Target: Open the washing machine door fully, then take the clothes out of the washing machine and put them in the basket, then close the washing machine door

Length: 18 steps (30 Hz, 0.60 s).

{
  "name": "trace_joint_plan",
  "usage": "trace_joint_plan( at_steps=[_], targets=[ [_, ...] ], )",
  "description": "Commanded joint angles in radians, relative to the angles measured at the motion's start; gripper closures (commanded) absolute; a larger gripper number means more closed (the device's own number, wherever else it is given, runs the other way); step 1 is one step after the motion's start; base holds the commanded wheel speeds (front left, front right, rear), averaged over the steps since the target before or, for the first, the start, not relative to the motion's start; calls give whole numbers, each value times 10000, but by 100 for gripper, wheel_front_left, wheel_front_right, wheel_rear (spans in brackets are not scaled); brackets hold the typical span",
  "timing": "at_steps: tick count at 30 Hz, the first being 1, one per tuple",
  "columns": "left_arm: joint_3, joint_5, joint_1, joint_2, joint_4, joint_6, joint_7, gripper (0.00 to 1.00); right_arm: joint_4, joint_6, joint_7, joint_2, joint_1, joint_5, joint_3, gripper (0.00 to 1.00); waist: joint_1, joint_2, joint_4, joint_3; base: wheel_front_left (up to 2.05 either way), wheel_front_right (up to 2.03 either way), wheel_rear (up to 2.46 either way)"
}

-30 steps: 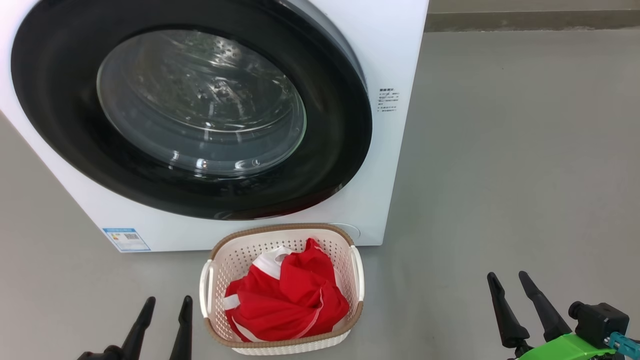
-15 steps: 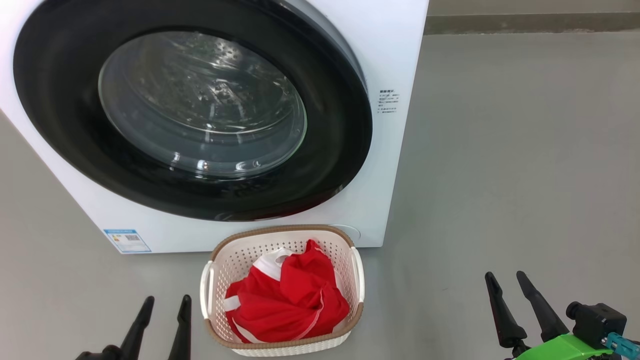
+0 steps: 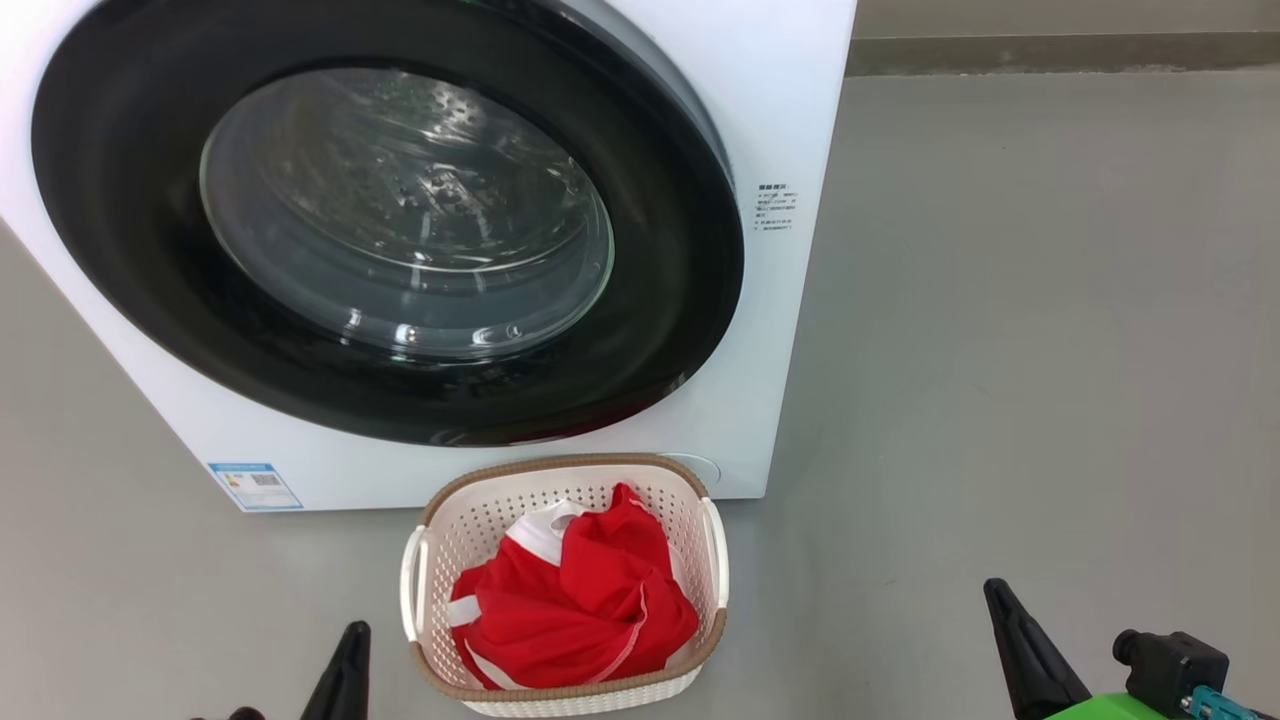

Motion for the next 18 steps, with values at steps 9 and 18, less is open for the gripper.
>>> trace_joint_plan(
  at_steps=[9,18],
  targets=[
    [154,-1007,-138,67,-220,-6,250,100,-289,-1,273,-67,-172,883,-171,100,2,0,-20,-15,0,0,0],
    [262,-1901,-258,43,-227,-11,513,100,-361,-2,534,-29,-291,1646,-308,100,1,0,-39,-21,0,0,0]
  ],
)
